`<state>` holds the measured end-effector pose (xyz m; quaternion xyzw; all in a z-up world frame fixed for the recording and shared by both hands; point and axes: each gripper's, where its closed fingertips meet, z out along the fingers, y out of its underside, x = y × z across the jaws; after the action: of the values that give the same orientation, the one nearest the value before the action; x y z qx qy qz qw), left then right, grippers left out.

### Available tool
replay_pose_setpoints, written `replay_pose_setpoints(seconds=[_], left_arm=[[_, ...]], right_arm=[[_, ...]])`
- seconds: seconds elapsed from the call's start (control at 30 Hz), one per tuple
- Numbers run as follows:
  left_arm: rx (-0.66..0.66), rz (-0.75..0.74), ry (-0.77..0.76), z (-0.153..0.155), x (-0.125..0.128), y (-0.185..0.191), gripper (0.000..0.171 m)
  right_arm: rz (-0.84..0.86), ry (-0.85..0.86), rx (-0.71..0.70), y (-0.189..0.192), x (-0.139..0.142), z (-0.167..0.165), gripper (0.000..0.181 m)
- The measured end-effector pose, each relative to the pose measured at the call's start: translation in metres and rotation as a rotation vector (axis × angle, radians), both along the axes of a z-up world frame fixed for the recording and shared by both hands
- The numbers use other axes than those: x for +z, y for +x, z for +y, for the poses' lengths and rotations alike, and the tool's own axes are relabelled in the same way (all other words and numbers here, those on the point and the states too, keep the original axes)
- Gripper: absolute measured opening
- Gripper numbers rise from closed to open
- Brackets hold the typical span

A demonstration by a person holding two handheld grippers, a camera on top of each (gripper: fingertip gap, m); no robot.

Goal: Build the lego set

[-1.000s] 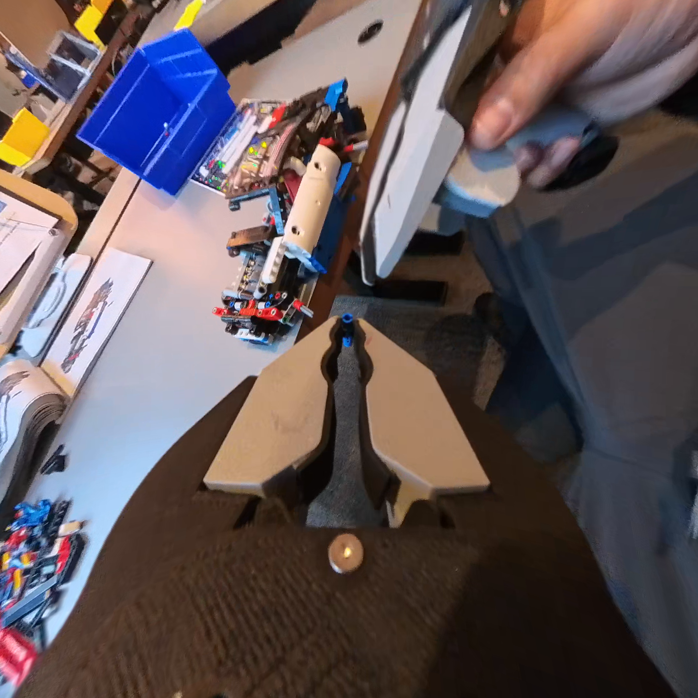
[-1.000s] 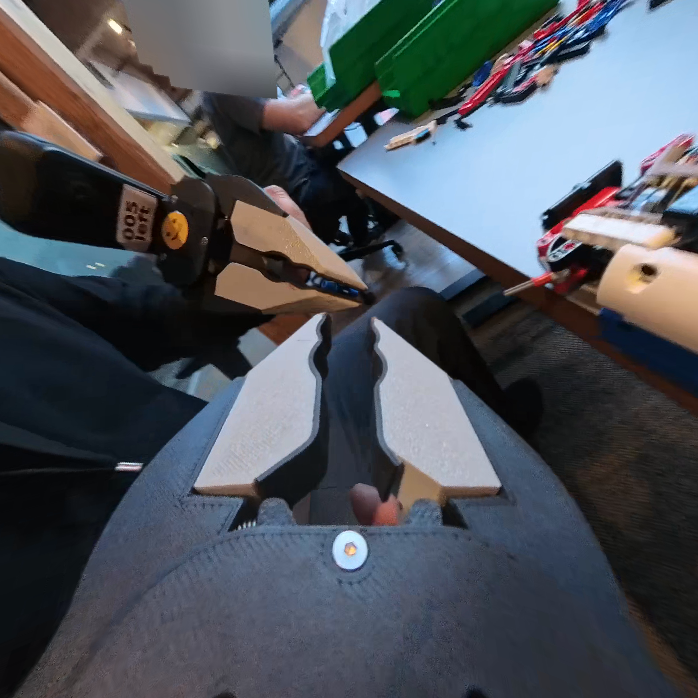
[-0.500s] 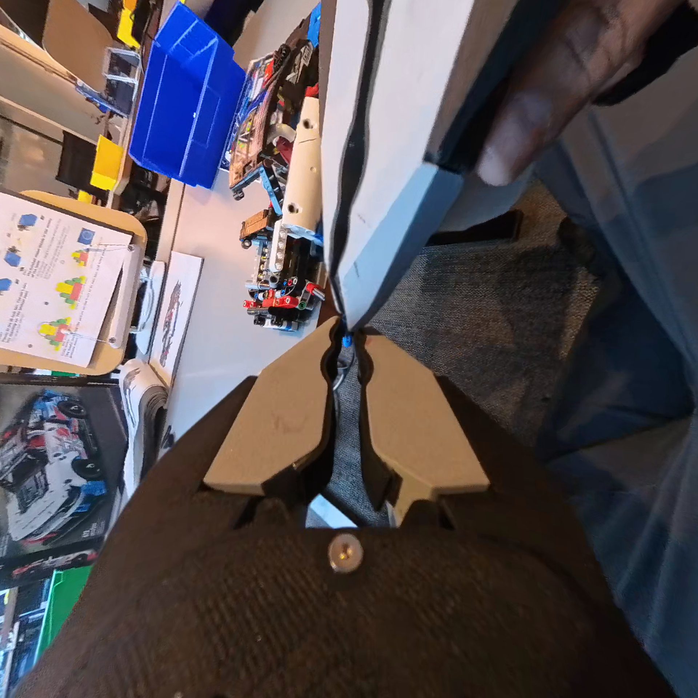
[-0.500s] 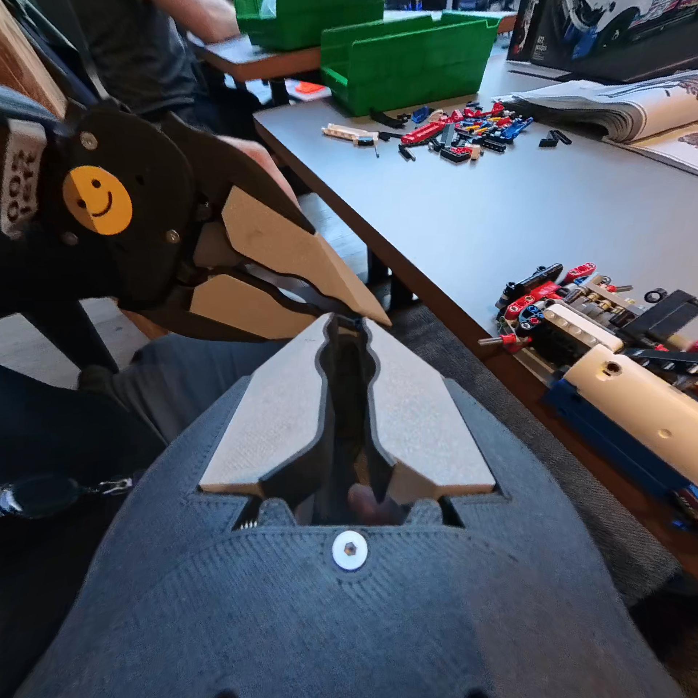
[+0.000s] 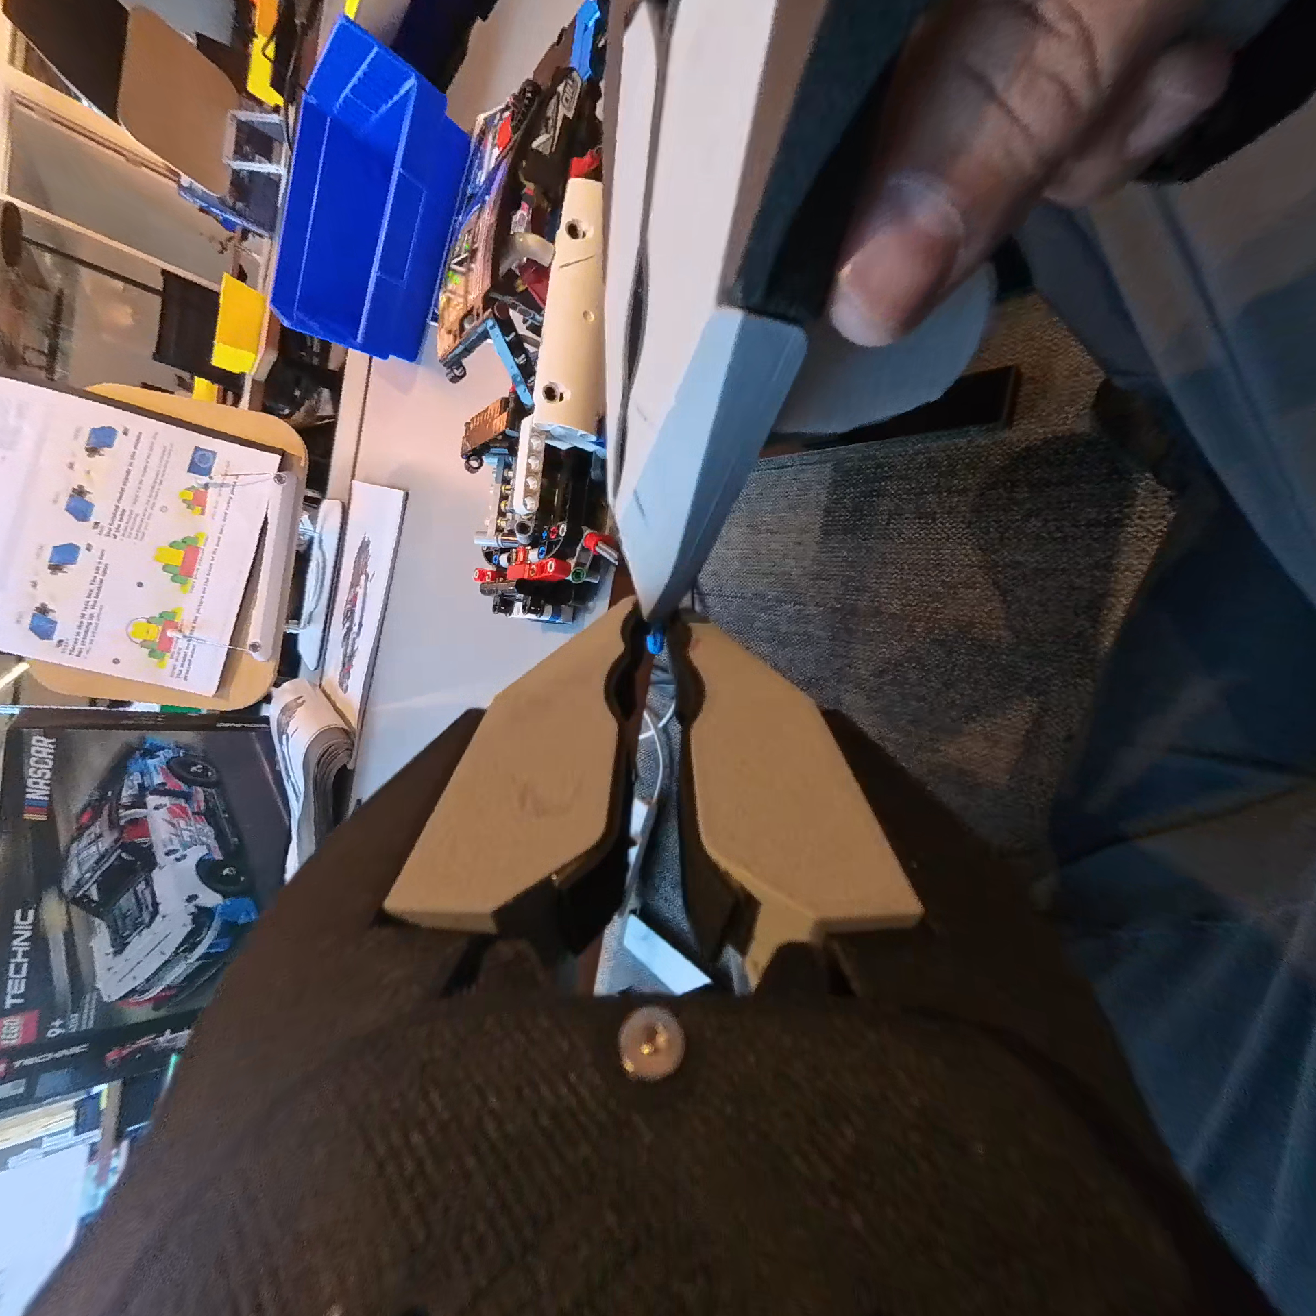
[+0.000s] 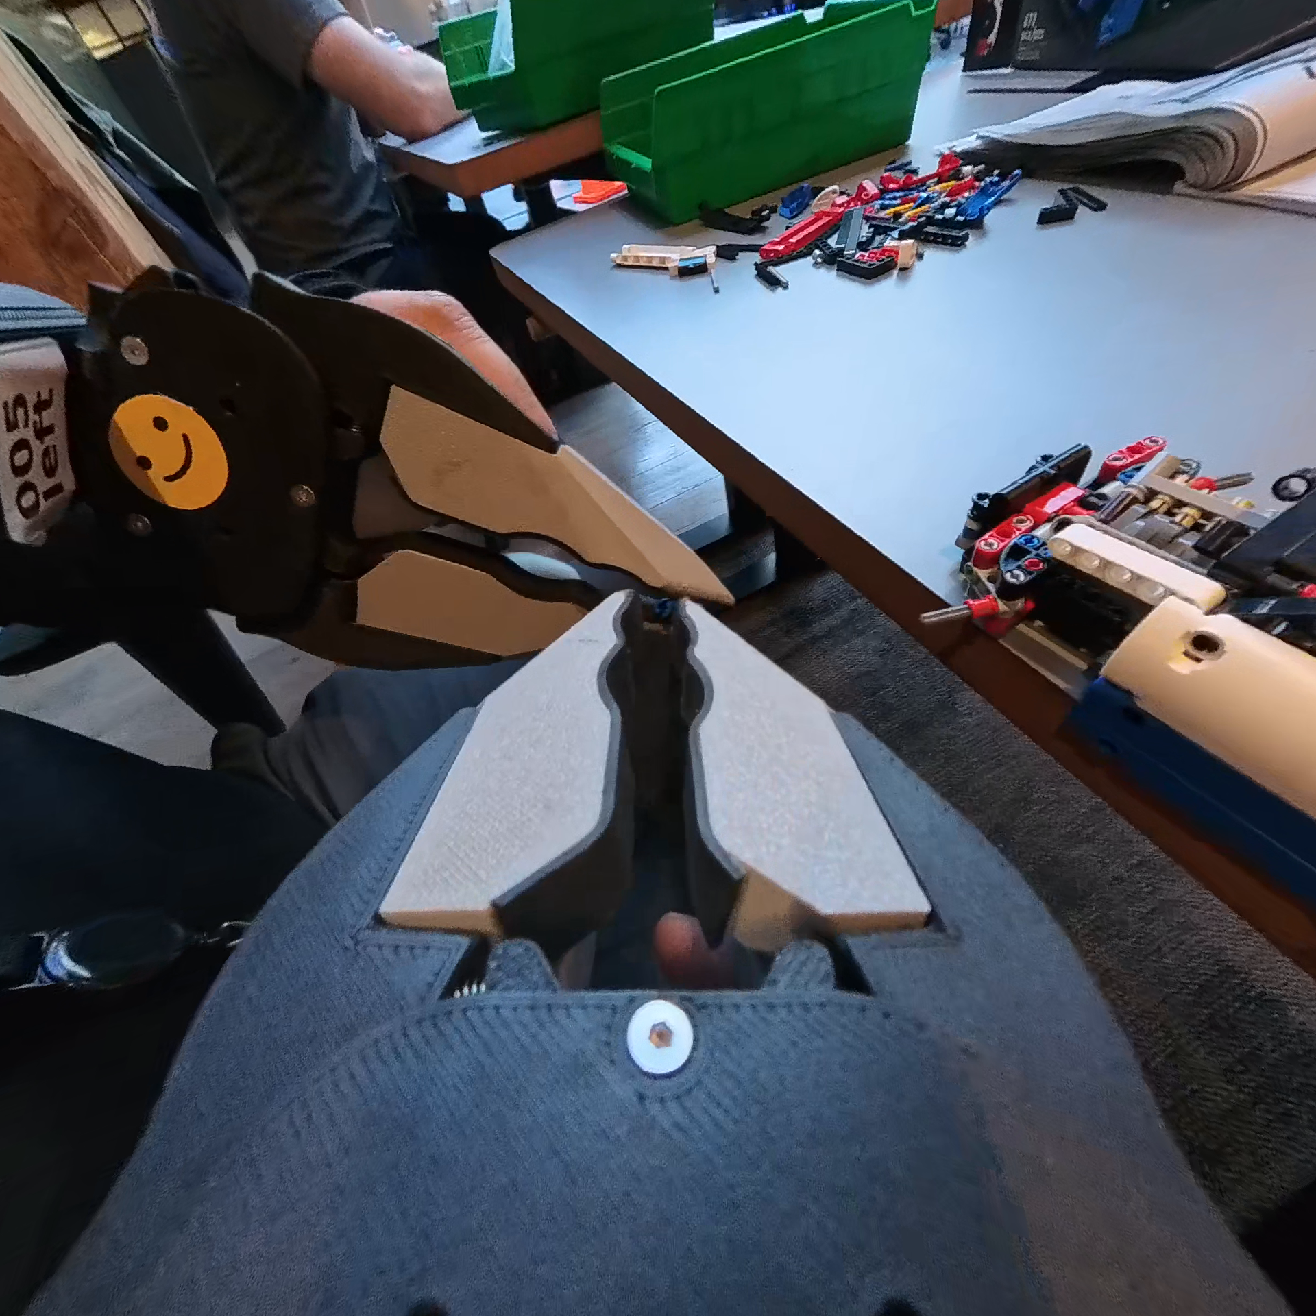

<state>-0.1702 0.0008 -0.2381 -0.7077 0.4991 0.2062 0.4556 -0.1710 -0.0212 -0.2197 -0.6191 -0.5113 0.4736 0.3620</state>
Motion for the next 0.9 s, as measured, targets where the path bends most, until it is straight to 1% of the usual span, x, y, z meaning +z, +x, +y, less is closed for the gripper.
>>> replay_pose_setpoints(seconds=[0.1, 0.3, 0.43, 0.57, 0.67, 0.77, 0.87, 0.9], left_arm=[[-0.004, 0.006, 0.001, -0.001, -0.001, 0.001, 0.002], [-0.004, 0.024, -0.007, -0.001, -0.007, 0.0, 0.002], [-0.003, -0.023, -0.011, -0.001, -0.004, -0.002, 0.002], [-0.004, -0.042, -0.029, -0.001, -0.005, -0.002, 0.002], [-0.017, -0.028, -0.021, -0.001, -0.006, -0.001, 0.002], [-0.038, -0.022, 0.008, -0.002, -0.003, 0.002, 0.002], [-0.074, -0.017, 0.043, -0.003, 0.0, 0.006, 0.002], [-0.088, -0.015, 0.061, -0.004, 0.002, 0.008, 0.002]], right_arm=[[-0.011, -0.011, -0.01, 0.0, -0.004, 0.003, 0.006], [-0.03, 0.038, 0.002, 0.0, -0.01, 0.003, 0.002], [-0.048, 0.053, -0.018, 0.006, -0.013, 0.012, 0.0], [-0.021, -0.016, 0.009, 0.008, -0.011, 0.012, 0.0], [-0.017, -0.023, 0.03, 0.008, -0.011, 0.011, 0.007], [-0.005, -0.042, 0.048, 0.008, -0.01, 0.008, 0.008], [0.02, -0.108, 0.079, 0.007, -0.007, 0.004, 0.011], [0.037, -0.135, 0.101, 0.007, -0.004, 0.001, 0.01]])
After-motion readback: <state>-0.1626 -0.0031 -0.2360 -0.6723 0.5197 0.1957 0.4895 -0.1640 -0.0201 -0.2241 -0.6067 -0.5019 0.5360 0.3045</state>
